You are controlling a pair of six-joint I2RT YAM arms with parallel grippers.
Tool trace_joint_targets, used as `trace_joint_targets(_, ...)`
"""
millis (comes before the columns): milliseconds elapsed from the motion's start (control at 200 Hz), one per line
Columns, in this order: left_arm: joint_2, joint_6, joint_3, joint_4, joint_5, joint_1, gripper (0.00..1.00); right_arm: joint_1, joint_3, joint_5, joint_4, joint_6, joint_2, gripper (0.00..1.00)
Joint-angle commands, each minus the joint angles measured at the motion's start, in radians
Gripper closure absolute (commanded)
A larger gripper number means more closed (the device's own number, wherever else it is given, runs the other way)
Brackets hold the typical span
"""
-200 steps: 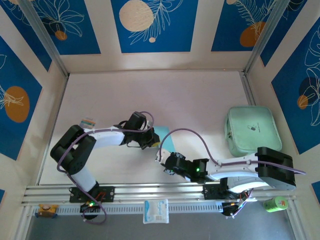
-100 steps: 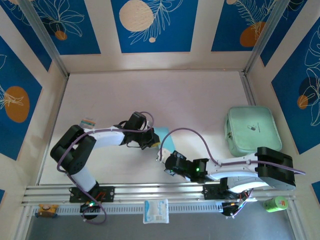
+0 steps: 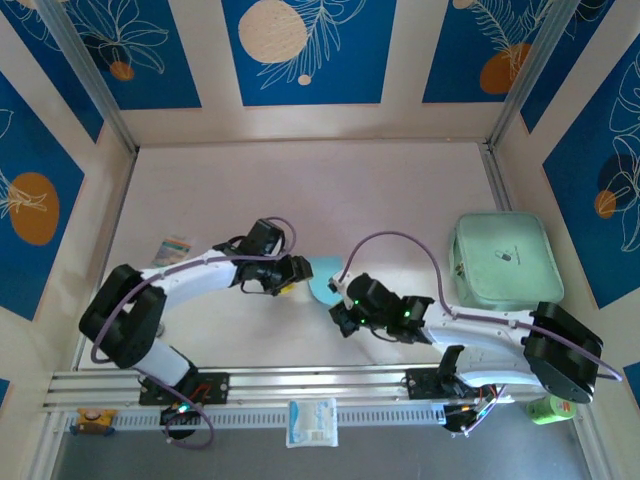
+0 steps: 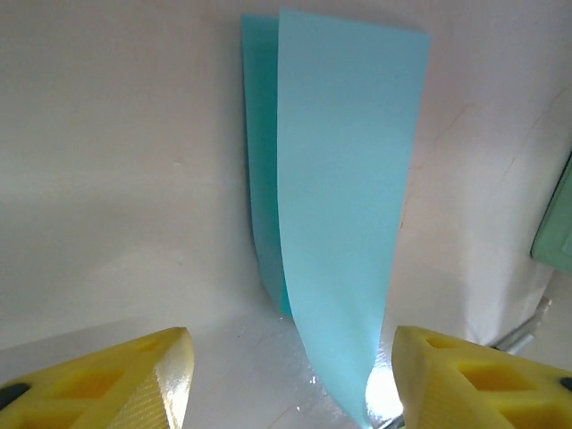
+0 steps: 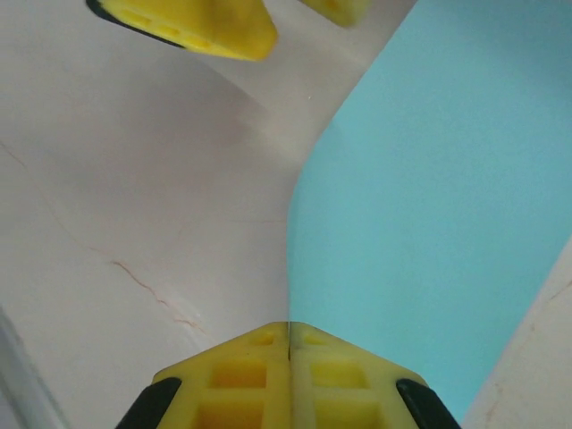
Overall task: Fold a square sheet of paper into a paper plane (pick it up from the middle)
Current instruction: Third fold the triangle at the center of the table.
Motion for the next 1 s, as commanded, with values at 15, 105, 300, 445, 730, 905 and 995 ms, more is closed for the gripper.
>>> trace_joint_targets(15,-0.045,0.056,0.026,-0.095,-0.061,0.02,0.4,-0.077,0.054,-0.275,-0.004,0.134,0.039,0.97)
trace_joint_targets(105,-0.052,0.069,0.027,-0.076,-0.041,0.026,0.44,-0.113,0.078,-0.359,0.012,0.172,0.083,0.97)
trace_joint_targets(300,-0.04,0.073,0.032,-0.039,0.004,0.031,0.65,-0.141,0.107,-0.508,0.081,0.214,0.18,0.97)
trace_joint_targets(445,-0.015,0.083,0.05,-0.022,0.035,0.03,0.78,-0.15,0.108,-0.486,0.058,0.227,0.216,0.97)
trace_joint_targets(730,0.169,0.124,0.166,0.028,0.149,0.009,0.91,-0.204,0.034,-0.48,0.062,0.246,0.178,0.97)
trace_joint_targets(905,0.28,0.119,0.194,0.051,0.17,-0.018,0.93,-0.212,0.021,-0.481,0.065,0.246,0.185,0.97)
trace_joint_targets(995,0.33,0.115,0.196,0.072,0.18,-0.029,0.93,-0.212,0.021,-0.485,0.065,0.245,0.197,0.97)
